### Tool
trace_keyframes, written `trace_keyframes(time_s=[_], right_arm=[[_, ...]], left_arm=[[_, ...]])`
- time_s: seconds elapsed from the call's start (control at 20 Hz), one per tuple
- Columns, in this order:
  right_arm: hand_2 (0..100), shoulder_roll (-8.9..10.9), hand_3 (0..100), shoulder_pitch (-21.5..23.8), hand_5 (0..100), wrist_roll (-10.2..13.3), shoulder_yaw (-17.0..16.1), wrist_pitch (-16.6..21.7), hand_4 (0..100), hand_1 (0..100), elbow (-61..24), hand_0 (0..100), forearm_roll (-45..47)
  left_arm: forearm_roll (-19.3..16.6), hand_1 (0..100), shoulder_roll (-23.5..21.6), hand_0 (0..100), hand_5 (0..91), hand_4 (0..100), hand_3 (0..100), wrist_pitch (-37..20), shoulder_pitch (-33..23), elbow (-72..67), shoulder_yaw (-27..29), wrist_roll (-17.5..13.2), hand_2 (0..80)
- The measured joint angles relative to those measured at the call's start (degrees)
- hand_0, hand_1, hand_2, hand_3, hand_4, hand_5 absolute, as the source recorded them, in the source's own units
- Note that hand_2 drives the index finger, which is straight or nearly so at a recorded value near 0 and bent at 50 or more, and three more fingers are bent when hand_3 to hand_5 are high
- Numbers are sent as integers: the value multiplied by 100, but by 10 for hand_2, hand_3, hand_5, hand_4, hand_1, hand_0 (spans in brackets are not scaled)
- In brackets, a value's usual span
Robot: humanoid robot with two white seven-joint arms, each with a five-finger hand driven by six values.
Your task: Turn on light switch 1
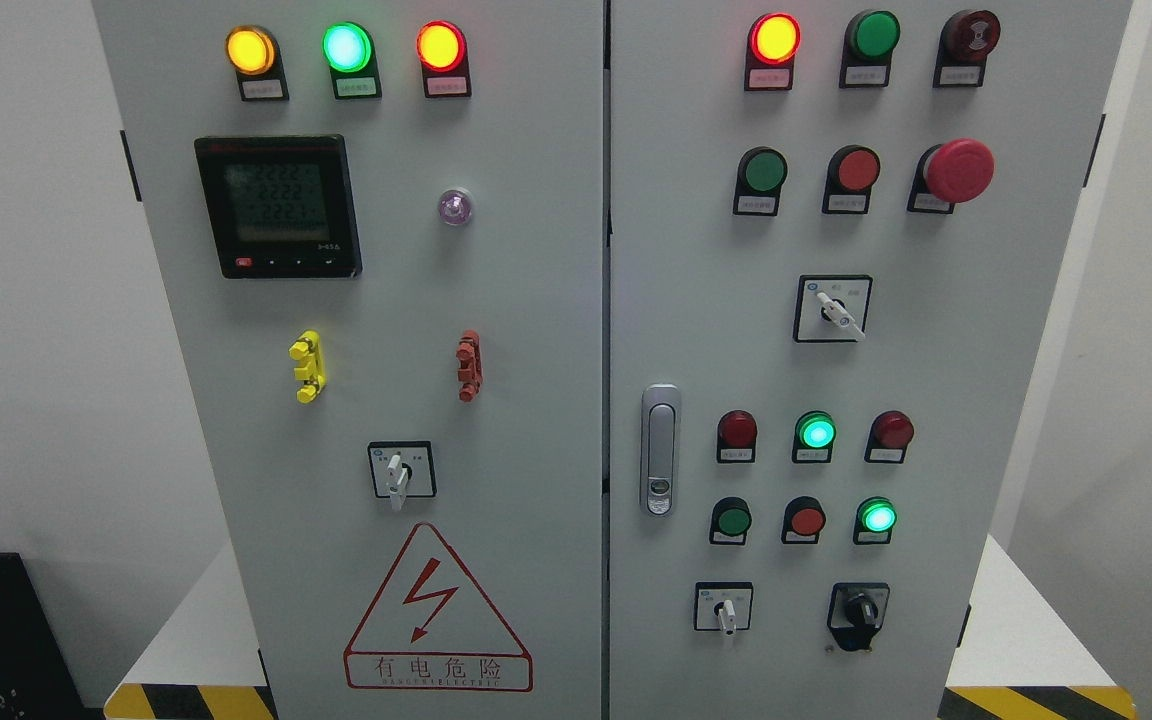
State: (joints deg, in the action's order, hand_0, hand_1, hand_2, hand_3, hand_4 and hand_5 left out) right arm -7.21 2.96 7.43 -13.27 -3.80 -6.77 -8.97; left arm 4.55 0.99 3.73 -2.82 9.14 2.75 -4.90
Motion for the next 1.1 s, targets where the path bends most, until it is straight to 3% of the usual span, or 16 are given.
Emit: trace_keyframes(time_s=[0.4,0.65,1.1], right_arm=[[0,0,0,0,0,0,0,0,0,0,0,307,0],[0,0,0,1,0,0,0,0,0,0,0,307,0],[0,0,0,1,0,0,0,0,0,0,0,307,0]], left_arm=[[-6,58,59,441,0,0,0,-1,0,10,56,5,0],[-35,67,51,435,0,0,0,-169,-72,136,73,183,0],[-119,123,-33,419,0,9,0,-225,-1045,1841,60,255,0]])
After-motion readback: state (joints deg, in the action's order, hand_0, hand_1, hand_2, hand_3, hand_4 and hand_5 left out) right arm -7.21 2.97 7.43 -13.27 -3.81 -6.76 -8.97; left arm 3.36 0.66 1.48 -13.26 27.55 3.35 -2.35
